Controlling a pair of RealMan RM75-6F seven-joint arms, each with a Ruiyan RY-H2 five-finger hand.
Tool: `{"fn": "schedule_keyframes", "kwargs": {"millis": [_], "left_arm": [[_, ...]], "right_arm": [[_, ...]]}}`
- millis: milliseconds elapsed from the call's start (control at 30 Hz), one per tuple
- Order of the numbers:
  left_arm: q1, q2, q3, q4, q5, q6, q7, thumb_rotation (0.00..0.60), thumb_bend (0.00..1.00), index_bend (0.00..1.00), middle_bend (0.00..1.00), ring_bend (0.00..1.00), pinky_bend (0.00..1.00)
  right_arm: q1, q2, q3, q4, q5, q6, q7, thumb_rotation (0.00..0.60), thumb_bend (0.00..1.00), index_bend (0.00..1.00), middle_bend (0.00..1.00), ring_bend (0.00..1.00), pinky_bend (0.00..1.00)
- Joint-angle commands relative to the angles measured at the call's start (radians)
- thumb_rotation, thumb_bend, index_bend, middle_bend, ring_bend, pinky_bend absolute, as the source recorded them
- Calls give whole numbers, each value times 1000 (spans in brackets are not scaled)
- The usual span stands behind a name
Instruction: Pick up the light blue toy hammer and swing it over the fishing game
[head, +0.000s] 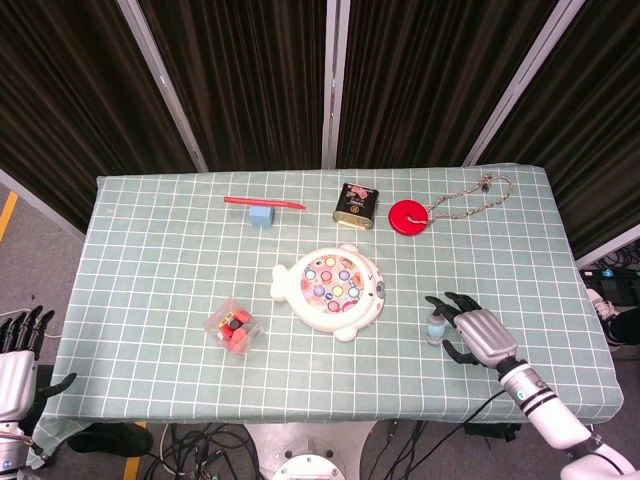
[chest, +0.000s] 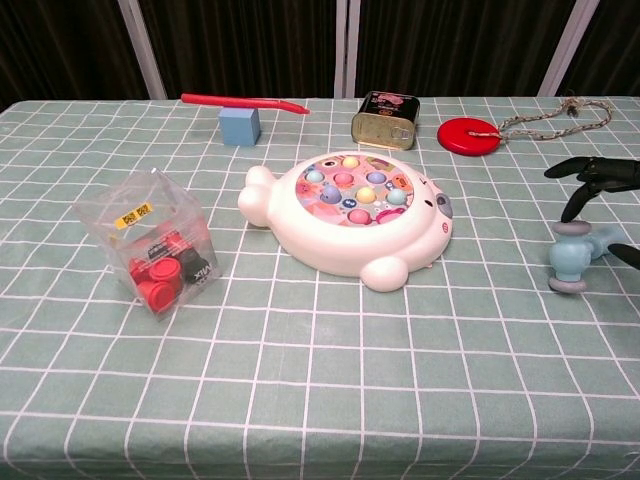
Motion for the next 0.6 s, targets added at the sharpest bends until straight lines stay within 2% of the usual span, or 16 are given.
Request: {"fn": "schedule_keyframes", "kwargs": {"millis": [33,300,600], "left_arm": [[1,-1,0,1,0,1,0,600,35,99,29,8,0],[4,-5,1,8,8,9,-7,600,35,99,29,8,0],[7,-4,0,7,8,13,-10,600,35,99,29,8,0]], "right_arm": [[-28,16,-23,-21,-28,33,-5,600,411,0,284,47,97],[-66,36,-41,-47,-41,73,-42,600,410,0,288,60,98],[-88,23,-26,-31,-68,124,-30,600,398,0,245,69,99]]}}
